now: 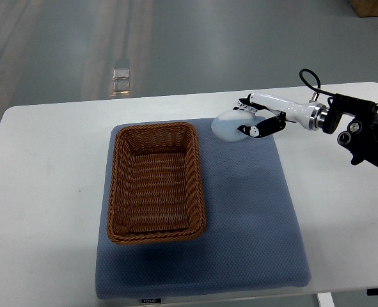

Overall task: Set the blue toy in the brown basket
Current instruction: 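Carry the toy with the right hand over the wicker basket and lower it, then open the right hand to release the toy and withdraw upward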

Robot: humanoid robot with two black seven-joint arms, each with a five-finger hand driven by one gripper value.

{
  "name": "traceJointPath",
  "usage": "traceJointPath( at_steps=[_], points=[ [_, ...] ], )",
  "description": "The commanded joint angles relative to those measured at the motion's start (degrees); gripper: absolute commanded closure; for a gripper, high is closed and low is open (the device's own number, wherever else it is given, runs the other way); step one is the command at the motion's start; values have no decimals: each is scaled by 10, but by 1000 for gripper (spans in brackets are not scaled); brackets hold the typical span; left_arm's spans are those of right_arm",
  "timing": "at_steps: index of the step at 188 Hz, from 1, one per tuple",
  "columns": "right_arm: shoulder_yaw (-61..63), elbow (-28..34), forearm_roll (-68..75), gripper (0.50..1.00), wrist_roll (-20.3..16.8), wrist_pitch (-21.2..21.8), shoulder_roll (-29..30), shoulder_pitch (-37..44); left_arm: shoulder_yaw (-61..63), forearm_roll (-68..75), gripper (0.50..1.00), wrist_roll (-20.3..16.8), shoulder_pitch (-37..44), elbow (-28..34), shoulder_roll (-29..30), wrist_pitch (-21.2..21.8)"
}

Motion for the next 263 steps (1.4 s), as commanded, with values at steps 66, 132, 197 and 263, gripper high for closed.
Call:
traceJointPath(
  at_steps=[66, 132, 197, 263],
  points=[
    [-50, -33, 0, 805, 2, -3, 143, 66, 0, 0, 500, 0, 0, -1, 0, 0],
    [-60, -56, 4, 587, 0, -10, 187, 65, -1, 0, 500, 0, 0, -1, 0, 0],
    [13, -62, 100, 587, -26, -67, 147, 17, -1, 0, 500, 0, 0, -3, 0, 0],
    [233, -62, 192, 587, -92, -83, 130, -115, 1, 0, 500, 0, 0, -4, 0, 0]
  ],
)
